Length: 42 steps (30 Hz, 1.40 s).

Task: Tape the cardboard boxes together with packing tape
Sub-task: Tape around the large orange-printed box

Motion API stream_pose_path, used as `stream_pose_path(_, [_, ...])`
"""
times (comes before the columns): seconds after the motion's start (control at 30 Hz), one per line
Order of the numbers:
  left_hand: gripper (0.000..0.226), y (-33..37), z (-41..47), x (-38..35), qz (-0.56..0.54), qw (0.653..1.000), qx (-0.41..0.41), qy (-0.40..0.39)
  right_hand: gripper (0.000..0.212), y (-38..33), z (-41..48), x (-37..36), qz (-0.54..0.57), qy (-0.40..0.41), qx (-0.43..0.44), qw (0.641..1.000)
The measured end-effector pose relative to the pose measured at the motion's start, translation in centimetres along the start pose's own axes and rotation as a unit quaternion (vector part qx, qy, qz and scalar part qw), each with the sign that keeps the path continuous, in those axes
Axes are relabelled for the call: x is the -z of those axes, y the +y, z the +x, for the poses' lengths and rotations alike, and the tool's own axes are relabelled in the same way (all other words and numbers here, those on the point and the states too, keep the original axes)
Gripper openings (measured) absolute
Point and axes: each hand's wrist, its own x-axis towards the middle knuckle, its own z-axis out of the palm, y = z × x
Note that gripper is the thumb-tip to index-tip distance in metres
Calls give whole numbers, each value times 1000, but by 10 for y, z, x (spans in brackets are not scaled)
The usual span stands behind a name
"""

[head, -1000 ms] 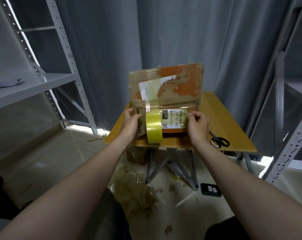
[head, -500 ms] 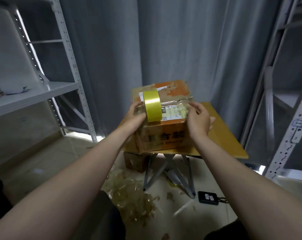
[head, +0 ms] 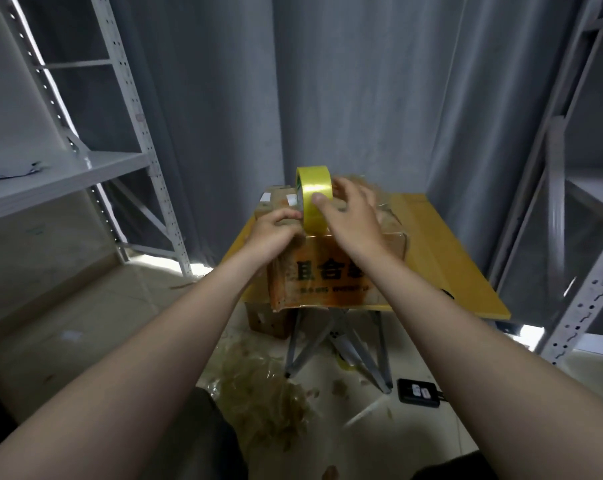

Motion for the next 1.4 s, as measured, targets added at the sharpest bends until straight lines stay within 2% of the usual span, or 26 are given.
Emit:
stream_pose_path(0.07, [50,-11,4,4,48,999,-6,-25,29,-8,6,-7,89,-60,-11,994])
stream_pose_path(0.17, [66,-33,15,9,135,988,-72,-5,21,-5,10,-13,113,-61,-1,992])
stream_pose_path(0.3, [56,-55,19,7,47,989,-134,-49,20,7,10,-17,113,-42,14,993])
stream_pose_path(0.5, [41,-65,23,3,48,980,-193,-21,22,7,5,-21,157,-18,9,987])
stream_pose_path(0.6, [36,-65,26,3,48,979,-199,-19,35,0,-1,-20,211,14,-9,977])
stream_pose_path(0.83, [40,-63,31,2,52,980,-193,-22,49,-18,-23,-19,263,83,-33,961])
stream_pose_path(0.9, [39,-64,32,5,43,982,-181,-41,49,-15,-28,-17,263,73,-26,962])
stream_pose_path(1.03, [41,-70,32,13,38,976,-190,-96,34,-7,-43,-15,255,48,16,966])
stream_pose_path(1.13, [43,-73,33,12,50,977,-192,-81,35,-7,-44,-16,260,50,8,964])
stream_pose_path(1.23, [33,-73,37,12,59,976,-190,-87,40,-16,-41,-16,267,52,-28,962])
stream_pose_path(1.4, [32,-73,41,11,67,976,-188,-85,53,-19,-54,-16,224,58,-65,971])
